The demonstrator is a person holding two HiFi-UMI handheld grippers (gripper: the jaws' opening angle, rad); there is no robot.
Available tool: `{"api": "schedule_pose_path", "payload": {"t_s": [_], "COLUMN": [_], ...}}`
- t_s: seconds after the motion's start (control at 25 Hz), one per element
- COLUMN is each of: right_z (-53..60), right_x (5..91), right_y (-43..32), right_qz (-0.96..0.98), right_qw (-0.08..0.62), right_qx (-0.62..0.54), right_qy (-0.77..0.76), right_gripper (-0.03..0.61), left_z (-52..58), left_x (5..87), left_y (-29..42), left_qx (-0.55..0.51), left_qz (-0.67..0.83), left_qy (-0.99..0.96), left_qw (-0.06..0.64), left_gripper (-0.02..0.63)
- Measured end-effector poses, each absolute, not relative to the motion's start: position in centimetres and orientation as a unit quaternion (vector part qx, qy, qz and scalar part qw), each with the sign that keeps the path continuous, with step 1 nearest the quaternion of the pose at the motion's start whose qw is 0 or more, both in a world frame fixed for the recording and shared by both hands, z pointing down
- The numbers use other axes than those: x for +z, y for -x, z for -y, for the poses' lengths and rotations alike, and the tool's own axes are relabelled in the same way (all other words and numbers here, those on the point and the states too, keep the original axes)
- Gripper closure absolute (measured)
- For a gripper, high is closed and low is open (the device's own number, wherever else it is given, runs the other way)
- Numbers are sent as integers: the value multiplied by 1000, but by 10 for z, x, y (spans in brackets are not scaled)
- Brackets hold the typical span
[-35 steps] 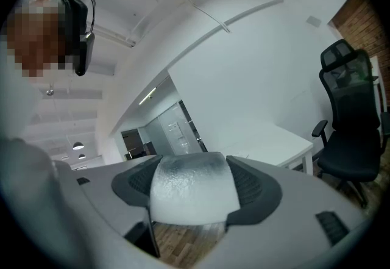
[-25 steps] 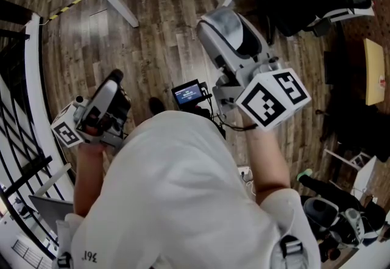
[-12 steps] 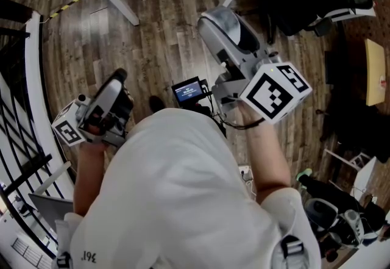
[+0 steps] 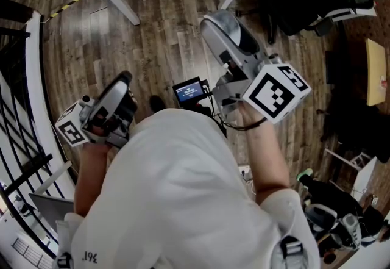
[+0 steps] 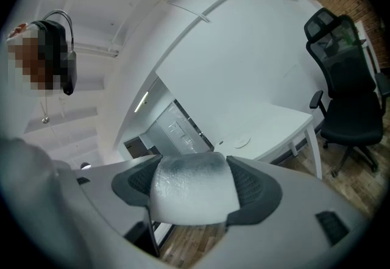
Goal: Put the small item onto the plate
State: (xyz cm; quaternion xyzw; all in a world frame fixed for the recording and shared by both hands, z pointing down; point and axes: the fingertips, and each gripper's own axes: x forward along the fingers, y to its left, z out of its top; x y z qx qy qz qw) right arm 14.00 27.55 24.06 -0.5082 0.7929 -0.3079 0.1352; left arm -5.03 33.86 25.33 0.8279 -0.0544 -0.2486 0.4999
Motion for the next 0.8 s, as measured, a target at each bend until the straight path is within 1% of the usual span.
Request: {"api": "schedule_pose_path", "payload": {"t_s": [0.8], "right_z": [-288], "right_x": [254], "right_y": [-145], "right_qz": [-788], "right_qw": [127], "right_qx": [-319], "right_qy": [512], "right_gripper": [259], "left_z": [-336], "left_x": [253], "left_y": [54], "left_qx": [-256], "left_qz": [70], "left_qy": [-831], "left_qw": [489], "left_gripper": [505]}}
